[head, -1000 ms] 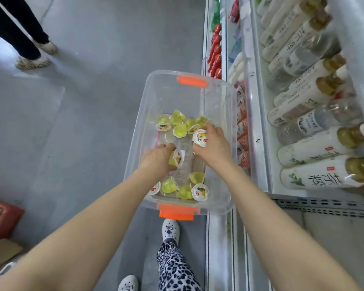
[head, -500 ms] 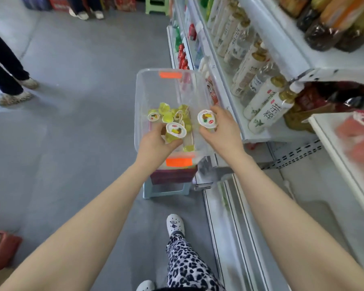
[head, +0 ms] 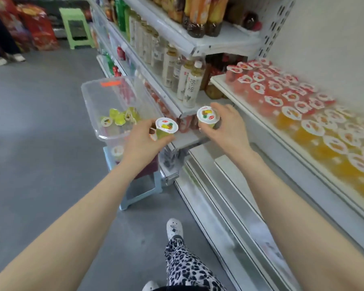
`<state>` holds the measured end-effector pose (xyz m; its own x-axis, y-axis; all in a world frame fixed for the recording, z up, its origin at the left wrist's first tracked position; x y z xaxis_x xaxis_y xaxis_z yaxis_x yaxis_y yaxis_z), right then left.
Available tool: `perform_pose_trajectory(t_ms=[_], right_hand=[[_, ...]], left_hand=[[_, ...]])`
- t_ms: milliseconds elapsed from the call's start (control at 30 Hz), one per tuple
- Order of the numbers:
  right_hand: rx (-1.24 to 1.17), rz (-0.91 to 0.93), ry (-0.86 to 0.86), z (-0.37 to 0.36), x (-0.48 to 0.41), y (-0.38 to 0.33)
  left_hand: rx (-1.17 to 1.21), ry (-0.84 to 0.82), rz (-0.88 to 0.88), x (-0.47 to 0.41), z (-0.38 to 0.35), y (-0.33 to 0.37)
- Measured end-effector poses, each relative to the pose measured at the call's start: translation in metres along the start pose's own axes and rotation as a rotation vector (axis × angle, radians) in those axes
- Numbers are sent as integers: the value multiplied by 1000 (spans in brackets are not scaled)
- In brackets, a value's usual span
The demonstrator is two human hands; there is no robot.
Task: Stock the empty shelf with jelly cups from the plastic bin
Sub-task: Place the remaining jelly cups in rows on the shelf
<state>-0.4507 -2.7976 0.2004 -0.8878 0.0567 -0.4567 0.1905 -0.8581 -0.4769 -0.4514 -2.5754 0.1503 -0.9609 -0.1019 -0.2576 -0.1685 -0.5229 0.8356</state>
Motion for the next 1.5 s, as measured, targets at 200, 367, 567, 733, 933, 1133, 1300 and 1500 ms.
perform_pose_trajectory(t_ms=[200,367,567,733,933,1133,1300,1500], right_hand=[[105,-74,179,93,45,30],[174,-160,278,163,87,60],[255,-226,344,248,145,96],[287,-264,383,320,197,127],[319,-306,455,397,265,165],[397,-408,487,466,324,204],[422,-516,514,503,368,232],[321,-646,485,503,411,252]], left_hand=[[47,-138,-179,29,-38,75],[39,-204,-301,62,-75,135],[104,-273,-373,118,-123,206],[184,-318,-381,175,-165,266],[298,-373,-375,239,-212,326],[347,-444,-393,288,-250,371],[326,-463,-451,319,-275,398],[308,-483,-469,341,-290,413]])
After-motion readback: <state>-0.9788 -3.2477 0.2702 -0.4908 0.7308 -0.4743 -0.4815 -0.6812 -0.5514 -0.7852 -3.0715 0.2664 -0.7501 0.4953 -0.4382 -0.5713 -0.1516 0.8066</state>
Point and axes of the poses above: each hand's wrist, its own x-axis away from the middle knuckle, its own z-axis out of the back of the hand, y = z × x, the point moved 1 cm from there along -x, towards the middle knuckle, and after that the axes turned 6 degrees about y, right-handed, at the moved point
